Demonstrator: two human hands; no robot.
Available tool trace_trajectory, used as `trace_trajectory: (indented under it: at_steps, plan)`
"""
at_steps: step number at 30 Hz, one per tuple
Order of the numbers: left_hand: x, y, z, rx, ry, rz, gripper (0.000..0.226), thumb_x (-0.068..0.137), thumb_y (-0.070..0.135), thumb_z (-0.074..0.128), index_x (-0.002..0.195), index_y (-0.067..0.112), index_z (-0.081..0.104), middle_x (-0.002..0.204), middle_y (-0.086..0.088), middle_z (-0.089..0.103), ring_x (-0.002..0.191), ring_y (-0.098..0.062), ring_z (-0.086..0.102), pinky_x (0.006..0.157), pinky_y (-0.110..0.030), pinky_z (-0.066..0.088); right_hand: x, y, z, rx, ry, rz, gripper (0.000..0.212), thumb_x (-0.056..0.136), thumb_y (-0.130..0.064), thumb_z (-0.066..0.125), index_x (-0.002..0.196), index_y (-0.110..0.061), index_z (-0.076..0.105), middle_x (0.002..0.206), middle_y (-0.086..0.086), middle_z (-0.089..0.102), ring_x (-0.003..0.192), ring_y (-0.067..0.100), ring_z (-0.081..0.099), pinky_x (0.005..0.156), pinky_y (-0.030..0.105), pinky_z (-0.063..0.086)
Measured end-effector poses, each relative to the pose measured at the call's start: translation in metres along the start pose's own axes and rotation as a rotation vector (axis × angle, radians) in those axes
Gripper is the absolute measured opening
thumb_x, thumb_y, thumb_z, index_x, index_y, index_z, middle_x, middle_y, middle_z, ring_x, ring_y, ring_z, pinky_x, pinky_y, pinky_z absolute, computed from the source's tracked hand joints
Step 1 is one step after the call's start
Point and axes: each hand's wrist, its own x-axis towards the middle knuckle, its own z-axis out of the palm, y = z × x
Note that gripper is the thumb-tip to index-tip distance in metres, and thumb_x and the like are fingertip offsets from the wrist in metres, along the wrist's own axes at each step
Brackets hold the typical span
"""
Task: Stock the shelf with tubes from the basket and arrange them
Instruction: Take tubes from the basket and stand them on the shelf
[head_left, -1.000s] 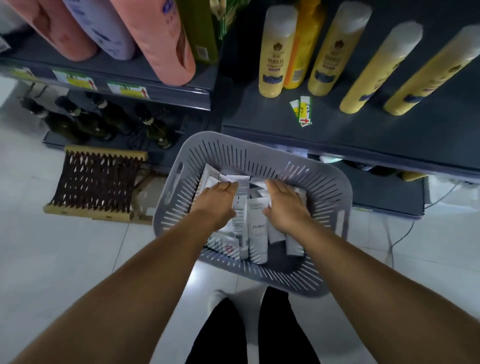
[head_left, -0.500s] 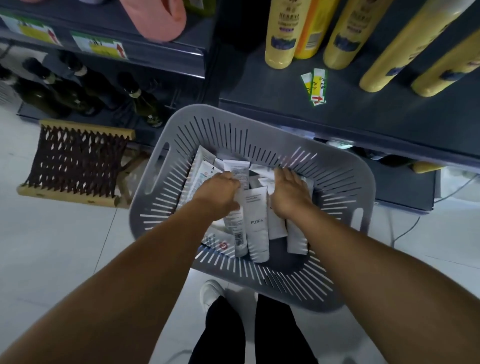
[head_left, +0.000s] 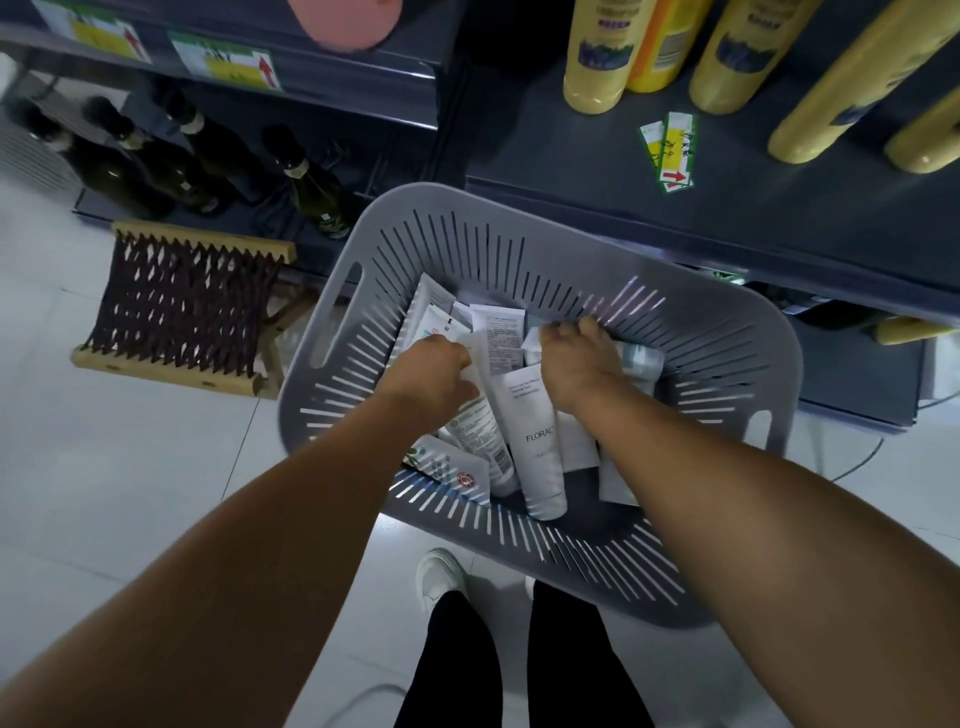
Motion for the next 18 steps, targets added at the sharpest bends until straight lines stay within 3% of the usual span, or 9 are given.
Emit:
trace_trajectory:
  at_steps: [4,6,10,18]
  plan:
    - [-0.004,0.000,0.004,-0.004,0.024,0.014,0.028,0.091,0.028,0.058,0.103,0.003,0.062,0.111,-0.017,0.058,0.101,-0.030,0.057,0.076,-0.031,0.040,-0.014,-0.003,0.004,0.036,-0.096,0.086,0.049,0.090,-0.007,0.050,0.138,-0.006,0.040,0.148,0.015,0.025,0.131,0.038,0.035,0.106,0.044,0.034]
    - [-0.007,0.001,0.006,-0.013,0.032,0.010,0.028,0.091,0.028,0.059,0.105,0.004,0.063,0.113,-0.016,0.059,0.102,-0.029,0.057,0.079,-0.032,0.043,-0.019,-0.001,0.000,0.077,-0.104,0.073,0.042,0.094,-0.007,0.045,0.136,-0.006,0.044,0.144,0.016,0.032,0.125,0.039,0.045,0.098,0.044,0.043]
    - [-0.014,0.009,0.003,-0.033,0.014,0.003,0.030,0.093,0.027,0.056,0.115,0.007,0.063,0.119,-0.013,0.061,0.109,-0.029,0.057,0.086,-0.032,0.044,-0.034,0.011,-0.022,0.258,0.075,0.077,0.025,0.096,-0.012,0.047,0.120,-0.007,0.057,0.119,0.016,0.063,0.108,0.035,0.061,0.083,0.037,0.049]
    - [-0.048,0.032,-0.069,-0.007,0.138,0.133,0.025,0.094,0.027,0.054,0.100,0.006,0.066,0.107,-0.013,0.065,0.101,-0.031,0.059,0.075,-0.032,0.042,-0.089,0.013,-0.096,0.513,0.311,0.108,0.028,0.095,-0.022,0.051,0.120,-0.010,0.058,0.114,0.014,0.066,0.107,0.033,0.059,0.081,0.033,0.044]
